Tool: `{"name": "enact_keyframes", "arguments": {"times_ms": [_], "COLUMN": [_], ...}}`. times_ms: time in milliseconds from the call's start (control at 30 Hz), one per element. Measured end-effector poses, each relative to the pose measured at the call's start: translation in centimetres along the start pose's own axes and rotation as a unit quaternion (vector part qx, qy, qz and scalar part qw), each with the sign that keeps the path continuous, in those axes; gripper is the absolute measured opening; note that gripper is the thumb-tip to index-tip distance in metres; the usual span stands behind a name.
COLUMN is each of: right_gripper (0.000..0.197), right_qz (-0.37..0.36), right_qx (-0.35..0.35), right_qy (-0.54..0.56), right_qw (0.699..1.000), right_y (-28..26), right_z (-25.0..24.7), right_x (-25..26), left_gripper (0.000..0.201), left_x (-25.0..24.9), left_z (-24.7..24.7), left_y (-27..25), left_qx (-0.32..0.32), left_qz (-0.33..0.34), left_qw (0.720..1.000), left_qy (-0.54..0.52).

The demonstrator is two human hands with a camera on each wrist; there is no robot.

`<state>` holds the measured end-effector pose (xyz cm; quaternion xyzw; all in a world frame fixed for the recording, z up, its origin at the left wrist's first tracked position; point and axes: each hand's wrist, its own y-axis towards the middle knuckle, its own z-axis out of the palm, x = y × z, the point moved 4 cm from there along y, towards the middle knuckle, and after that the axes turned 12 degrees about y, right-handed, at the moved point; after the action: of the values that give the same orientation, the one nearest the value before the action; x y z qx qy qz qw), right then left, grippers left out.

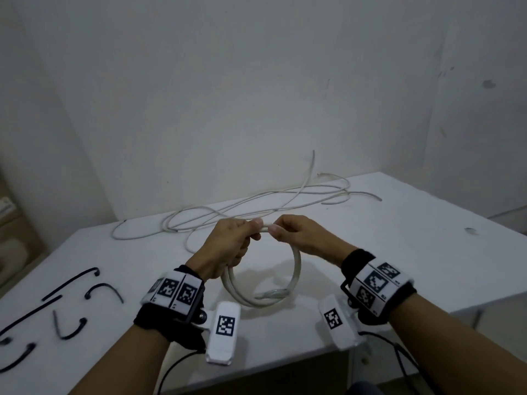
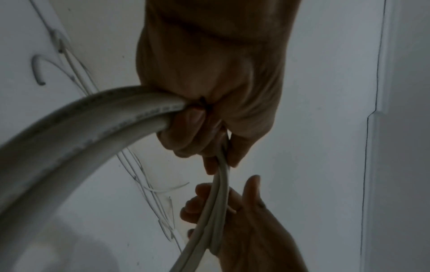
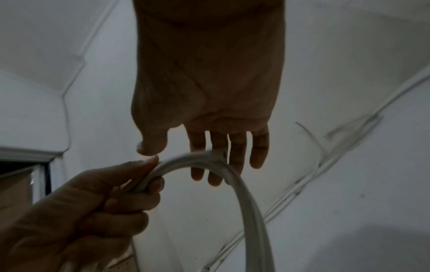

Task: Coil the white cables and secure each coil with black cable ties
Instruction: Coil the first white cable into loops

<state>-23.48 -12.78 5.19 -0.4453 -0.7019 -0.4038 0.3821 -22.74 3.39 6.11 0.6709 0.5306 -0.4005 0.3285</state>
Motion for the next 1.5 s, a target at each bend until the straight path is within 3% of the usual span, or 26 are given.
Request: {"name": "enact_keyframes", "arguments": {"times_ms": [133, 267, 467, 600, 733, 967, 1100, 1200, 1333, 1500], "right_gripper": [0.025, 0.025, 0.028, 0.028, 0.03, 0.049, 0.028, 0.025, 0.038, 0.048], "right_qz": [0.028, -0.013, -0.01, -0.013, -0.004, 0.052, 0.09, 0.091, 0.032, 0.0], "right_qx": [0.082, 0.027, -0.009, -0.006, 0.041, 0.081, 0.131, 0.22, 0.325, 0.385], "right_qy": [-0.008, -0.022, 0.017, 0.041, 0.053, 0.084, 0.022, -0.086, -0.256, -0.333], "right_qw": [0.996, 0.999, 1.0, 0.999, 0.998, 0.992, 0.987, 0.967, 0.91, 0.861], "right_y": [0.8, 1.3, 2.3, 3.4, 4.8, 6.7, 7.8, 8.5, 9.4, 11.2], "right_z": [1.6, 2.9, 4.6, 7.0, 9.6, 13.1, 16.6, 20.3, 24.7, 28.9], "right_x": [1.6, 1.8, 1.0, 1.1, 1.8, 2.8, 2.0, 2.1, 3.6, 4.2], "left_gripper": [0.029, 0.035, 0.042, 0.042, 0.038, 0.034, 0.031, 0.024, 0.016, 0.019], "left_x": [-0.2, 0.1, 2.3, 3.6, 4.8, 6.2, 7.2, 7.8, 8.6, 9.3], "left_z": [-1.7, -3.7, -5.5, -6.7, -9.0, -17.7, -22.2, -24.4, -26.8, -29.5], "left_y": [-0.1, -0.7, -2.4, -2.9, -3.4, -5.4, -6.9, -7.8, -8.7, -9.8], "left_qx": [0.021, -0.002, 0.018, -0.028, -0.099, -0.187, -0.225, -0.247, -0.246, -0.27], "left_qz": [0.012, 0.029, 0.0, -0.015, -0.031, -0.052, -0.078, -0.096, -0.118, -0.125], "left_qw": [1.0, 0.999, 0.999, 0.998, 0.993, 0.979, 0.97, 0.963, 0.958, 0.951], "left_qy": [0.011, -0.023, -0.035, -0.054, -0.053, -0.067, -0.05, -0.046, -0.09, -0.085]}}
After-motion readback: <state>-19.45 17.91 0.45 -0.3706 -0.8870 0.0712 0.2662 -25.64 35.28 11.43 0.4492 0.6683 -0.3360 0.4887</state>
